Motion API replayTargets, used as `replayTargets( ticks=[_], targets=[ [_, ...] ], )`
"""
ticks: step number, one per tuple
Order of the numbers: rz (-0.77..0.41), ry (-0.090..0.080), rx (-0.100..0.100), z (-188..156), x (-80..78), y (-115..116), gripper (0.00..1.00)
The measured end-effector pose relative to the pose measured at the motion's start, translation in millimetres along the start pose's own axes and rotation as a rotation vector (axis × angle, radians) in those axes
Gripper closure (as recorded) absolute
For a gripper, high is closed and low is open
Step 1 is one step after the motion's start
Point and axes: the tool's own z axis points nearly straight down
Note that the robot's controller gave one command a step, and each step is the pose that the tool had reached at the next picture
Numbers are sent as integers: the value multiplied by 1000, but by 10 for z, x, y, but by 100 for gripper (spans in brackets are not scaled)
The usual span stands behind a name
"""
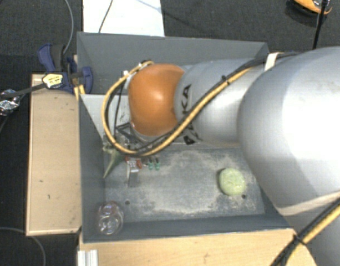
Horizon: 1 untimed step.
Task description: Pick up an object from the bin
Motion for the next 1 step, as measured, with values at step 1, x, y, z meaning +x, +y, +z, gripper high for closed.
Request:
replayTargets(
  ticks=[1],
  targets=[
    [17, -14, -5, -169, -91, -151, 0]
  ],
)
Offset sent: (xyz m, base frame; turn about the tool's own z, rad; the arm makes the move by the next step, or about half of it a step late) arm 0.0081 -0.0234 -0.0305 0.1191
